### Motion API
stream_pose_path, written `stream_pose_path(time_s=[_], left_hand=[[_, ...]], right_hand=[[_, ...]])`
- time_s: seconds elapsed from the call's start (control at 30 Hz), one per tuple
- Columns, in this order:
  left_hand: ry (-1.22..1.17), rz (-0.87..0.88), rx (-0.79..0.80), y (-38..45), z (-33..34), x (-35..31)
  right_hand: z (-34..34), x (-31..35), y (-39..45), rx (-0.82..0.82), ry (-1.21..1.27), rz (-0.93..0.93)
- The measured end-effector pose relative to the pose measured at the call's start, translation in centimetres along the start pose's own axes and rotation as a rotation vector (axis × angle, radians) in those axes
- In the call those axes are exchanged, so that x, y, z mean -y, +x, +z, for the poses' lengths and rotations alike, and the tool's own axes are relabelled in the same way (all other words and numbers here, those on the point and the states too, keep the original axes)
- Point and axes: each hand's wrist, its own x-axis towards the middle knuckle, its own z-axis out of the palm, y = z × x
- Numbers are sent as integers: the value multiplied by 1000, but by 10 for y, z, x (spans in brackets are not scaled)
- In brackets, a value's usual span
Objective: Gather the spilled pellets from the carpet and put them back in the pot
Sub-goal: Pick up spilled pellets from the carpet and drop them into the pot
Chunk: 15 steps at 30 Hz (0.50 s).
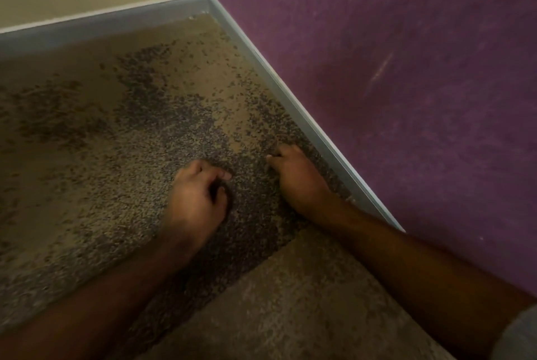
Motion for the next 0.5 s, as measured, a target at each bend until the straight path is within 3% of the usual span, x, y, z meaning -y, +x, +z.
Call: stream_pose_path(time_s=[0.17,0.33,0.5], left_hand=[[-12,5,20,7,8,-9],[1,37,70,15,21,-24],[10,114,144,25,50,-55]], right_hand=[[-13,-10,-12,55,103,-20],[-38,-34,-56,-100,190,163],[-36,-40,-103,-34,137,300]])
